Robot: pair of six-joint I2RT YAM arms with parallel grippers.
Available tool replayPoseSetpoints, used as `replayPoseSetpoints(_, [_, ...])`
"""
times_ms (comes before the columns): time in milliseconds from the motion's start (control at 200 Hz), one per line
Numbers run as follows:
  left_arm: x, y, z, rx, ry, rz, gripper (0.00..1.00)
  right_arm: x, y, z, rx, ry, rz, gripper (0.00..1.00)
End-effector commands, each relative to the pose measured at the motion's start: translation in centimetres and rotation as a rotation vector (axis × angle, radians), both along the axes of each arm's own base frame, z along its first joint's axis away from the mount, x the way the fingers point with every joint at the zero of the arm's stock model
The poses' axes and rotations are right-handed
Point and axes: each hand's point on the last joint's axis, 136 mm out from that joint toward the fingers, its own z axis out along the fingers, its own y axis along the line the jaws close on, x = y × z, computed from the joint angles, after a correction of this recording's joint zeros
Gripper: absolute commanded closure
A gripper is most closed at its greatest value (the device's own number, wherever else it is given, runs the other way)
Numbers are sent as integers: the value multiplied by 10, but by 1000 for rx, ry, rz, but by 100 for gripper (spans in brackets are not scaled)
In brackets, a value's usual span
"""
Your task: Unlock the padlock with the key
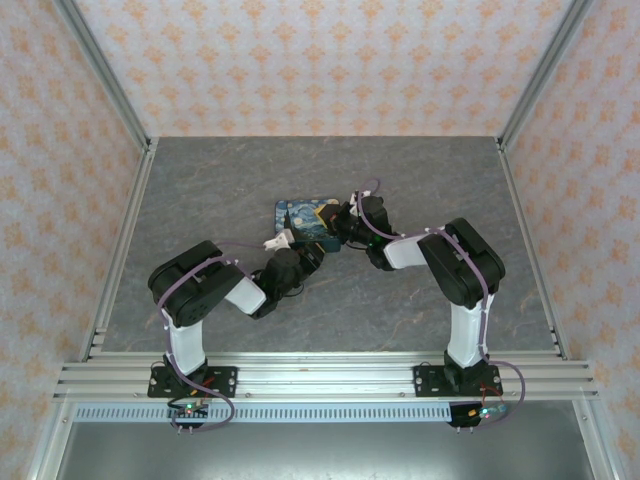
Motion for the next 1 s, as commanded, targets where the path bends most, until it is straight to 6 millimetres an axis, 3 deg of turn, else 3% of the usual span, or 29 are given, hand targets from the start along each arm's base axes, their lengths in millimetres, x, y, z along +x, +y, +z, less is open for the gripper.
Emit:
replayPoseSetpoints(0, [-9, 10, -28, 100, 102, 21, 77, 0, 6, -8, -4, 16, 8, 100])
replayPoseSetpoints(205, [-14, 16, -33, 196, 143, 11, 84, 0, 7, -6, -1, 14, 8, 100])
replayPoseSetpoints(315, [-16, 17, -33, 228, 158, -3, 92, 1, 8, -5, 3, 11, 11, 100])
replayPoseSetpoints(375, [-17, 16, -33, 239, 167, -17, 100, 2, 8, 2, 9, 0, 14, 100])
replayPoseSetpoints(606, [-20, 13, -17, 206, 168, -81, 100, 0, -7, 41, 19, -67, 4, 100])
replayPoseSetpoints(686, [-19, 10, -8, 175, 162, -122, 100, -8, -17, 57, 4, -101, 0, 100])
replayPoseSetpoints(811, [-19, 3, 9, 132, 156, -214, 100, -30, -31, 65, -32, -121, 8, 100])
replayPoseSetpoints(996, [-21, -4, 35, 77, 133, -334, 100, -69, -50, 47, -40, -85, 21, 100])
